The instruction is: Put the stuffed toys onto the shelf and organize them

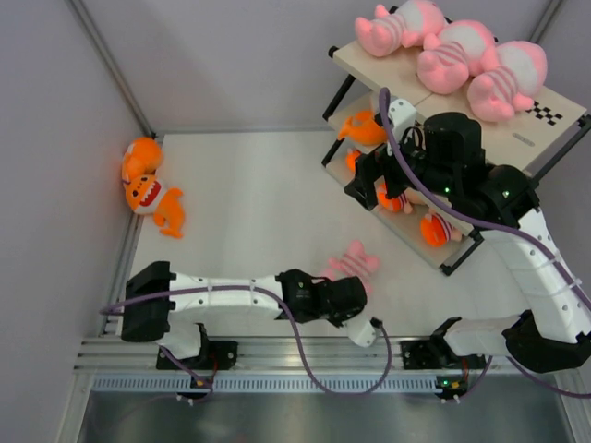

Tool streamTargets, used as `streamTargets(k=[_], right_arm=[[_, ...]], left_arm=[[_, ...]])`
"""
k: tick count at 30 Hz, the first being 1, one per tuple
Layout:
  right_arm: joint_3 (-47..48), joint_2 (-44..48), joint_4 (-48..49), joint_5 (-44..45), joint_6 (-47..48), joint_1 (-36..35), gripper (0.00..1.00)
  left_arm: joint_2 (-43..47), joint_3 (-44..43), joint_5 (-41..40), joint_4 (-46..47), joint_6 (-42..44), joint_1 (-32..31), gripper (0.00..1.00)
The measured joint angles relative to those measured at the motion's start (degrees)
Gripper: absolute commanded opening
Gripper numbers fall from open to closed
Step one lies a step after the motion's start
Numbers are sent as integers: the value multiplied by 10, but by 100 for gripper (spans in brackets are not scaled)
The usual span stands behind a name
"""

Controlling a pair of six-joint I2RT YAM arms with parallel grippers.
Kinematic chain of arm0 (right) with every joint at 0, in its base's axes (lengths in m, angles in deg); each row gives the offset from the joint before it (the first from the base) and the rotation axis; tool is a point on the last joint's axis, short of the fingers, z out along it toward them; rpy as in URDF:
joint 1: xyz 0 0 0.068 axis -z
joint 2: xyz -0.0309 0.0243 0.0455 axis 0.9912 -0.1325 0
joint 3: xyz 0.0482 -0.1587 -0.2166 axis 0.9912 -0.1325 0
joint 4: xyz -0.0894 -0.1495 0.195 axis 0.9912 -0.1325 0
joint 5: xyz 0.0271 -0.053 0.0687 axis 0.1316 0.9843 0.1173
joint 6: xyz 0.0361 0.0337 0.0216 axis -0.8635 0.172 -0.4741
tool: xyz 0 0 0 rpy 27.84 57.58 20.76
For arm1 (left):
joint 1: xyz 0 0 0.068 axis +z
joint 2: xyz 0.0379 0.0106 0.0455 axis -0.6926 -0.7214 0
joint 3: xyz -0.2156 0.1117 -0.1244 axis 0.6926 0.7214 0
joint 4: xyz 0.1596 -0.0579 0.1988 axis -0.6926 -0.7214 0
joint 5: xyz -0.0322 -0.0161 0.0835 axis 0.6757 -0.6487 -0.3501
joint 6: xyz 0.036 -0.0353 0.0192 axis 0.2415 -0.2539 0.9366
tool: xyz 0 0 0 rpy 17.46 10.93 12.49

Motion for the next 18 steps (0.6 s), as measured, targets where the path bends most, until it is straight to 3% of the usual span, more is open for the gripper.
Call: streamTargets(k=[3,10,18], right_arm=[[0,-2,0,-7,8,0,100],[4,-36,5,-36,28,0,99],[11,-74,6,-106,76,0,99]], left_arm=[[32,30,-11,-9,20,82,0],[49,45,21,-20,42,209,0],[80,12,109,-54,-18,369,0]])
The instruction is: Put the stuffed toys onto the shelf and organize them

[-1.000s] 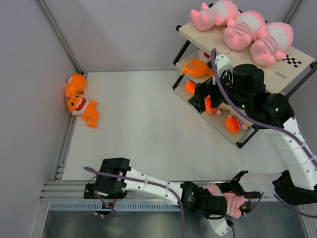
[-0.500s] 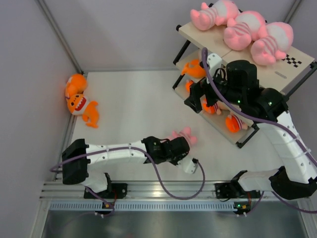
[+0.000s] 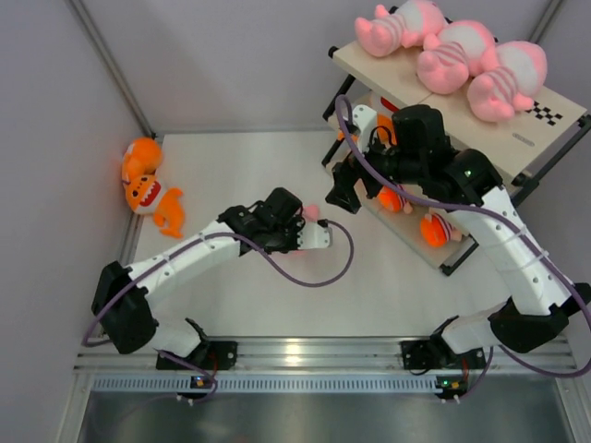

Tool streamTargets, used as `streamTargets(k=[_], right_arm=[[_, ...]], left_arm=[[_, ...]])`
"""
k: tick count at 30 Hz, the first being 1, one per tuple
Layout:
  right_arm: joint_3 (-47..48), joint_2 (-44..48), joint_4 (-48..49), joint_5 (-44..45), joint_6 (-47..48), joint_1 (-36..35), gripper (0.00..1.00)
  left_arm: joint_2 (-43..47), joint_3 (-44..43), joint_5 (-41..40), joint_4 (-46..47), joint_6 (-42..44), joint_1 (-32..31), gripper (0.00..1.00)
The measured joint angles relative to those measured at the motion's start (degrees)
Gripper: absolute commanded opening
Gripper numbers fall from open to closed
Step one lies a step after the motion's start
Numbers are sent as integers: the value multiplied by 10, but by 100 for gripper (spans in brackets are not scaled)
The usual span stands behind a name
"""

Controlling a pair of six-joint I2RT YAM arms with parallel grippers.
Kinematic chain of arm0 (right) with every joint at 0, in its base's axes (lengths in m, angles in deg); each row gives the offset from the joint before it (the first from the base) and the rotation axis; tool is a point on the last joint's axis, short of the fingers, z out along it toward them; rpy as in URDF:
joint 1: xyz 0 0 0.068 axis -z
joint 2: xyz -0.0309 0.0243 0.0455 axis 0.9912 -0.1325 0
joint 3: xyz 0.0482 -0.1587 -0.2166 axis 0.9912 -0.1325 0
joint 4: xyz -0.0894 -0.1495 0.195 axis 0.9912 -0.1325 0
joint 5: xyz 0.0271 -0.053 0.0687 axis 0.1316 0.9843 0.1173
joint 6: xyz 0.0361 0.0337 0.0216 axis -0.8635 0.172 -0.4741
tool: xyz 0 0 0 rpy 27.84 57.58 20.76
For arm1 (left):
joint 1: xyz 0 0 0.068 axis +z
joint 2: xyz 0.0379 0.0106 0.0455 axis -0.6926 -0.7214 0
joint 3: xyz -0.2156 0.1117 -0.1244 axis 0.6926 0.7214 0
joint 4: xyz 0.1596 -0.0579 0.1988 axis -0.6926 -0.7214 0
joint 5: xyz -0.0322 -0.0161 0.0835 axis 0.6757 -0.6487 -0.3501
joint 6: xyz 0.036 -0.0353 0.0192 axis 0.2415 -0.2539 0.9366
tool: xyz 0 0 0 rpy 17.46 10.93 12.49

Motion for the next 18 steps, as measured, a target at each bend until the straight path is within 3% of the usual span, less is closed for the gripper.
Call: streamTargets(k=[5,11,18], right_arm=[[-20,-3,0,-66,42,0,99],[-86,-33,-3,-118,84,0,98],[-100,-30,-24,-174,146,1,99]], left_arm=[[80,-1,87,-75,-10,16,0],[189,-4,169,-162,55,13,0],[214,-50,242,-218,124,13,0]])
